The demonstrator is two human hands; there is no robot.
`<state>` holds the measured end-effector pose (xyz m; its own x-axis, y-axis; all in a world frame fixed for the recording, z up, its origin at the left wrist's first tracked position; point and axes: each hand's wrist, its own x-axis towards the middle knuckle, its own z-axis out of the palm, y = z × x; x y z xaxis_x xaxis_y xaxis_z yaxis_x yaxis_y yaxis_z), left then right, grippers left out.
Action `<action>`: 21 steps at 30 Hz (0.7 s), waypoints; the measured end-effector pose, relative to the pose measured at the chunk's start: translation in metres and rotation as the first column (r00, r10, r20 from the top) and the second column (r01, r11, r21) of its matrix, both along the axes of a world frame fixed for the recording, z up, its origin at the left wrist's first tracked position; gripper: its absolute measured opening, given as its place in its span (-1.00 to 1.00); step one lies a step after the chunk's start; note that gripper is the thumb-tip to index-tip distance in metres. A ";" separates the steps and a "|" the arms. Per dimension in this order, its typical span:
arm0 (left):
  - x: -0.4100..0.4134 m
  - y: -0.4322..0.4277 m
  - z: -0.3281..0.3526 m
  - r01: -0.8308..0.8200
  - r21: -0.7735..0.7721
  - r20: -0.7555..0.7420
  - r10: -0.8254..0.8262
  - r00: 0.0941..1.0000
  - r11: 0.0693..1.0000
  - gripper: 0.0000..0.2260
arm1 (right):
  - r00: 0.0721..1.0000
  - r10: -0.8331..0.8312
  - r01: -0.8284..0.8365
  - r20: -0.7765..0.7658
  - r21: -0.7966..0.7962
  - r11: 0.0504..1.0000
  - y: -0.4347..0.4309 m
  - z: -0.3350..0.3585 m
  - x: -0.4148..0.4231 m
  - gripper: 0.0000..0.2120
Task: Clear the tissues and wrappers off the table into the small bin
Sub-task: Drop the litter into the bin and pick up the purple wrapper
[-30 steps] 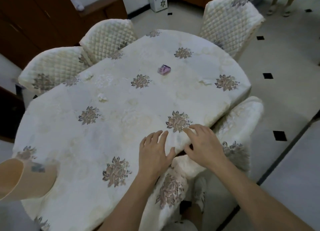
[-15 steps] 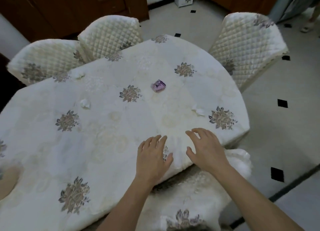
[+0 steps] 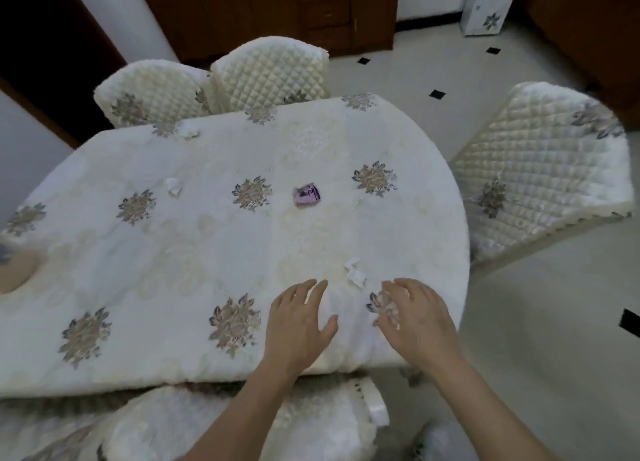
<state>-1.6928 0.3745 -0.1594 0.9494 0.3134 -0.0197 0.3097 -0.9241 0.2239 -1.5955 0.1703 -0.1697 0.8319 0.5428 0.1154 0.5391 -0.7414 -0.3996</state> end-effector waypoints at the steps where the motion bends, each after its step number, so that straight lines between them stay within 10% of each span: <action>1: 0.002 -0.016 0.000 -0.051 -0.019 -0.016 0.051 0.999 0.998 -0.45 | 1.000 0.015 -0.015 -0.002 0.014 1.000 -0.018 -0.001 0.010 -0.55; 21: 0.038 -0.096 0.004 -0.503 -0.150 -0.045 0.502 0.864 0.851 -0.49 | 0.897 0.430 -0.441 -0.106 -0.132 0.888 -0.028 0.014 0.135 -0.51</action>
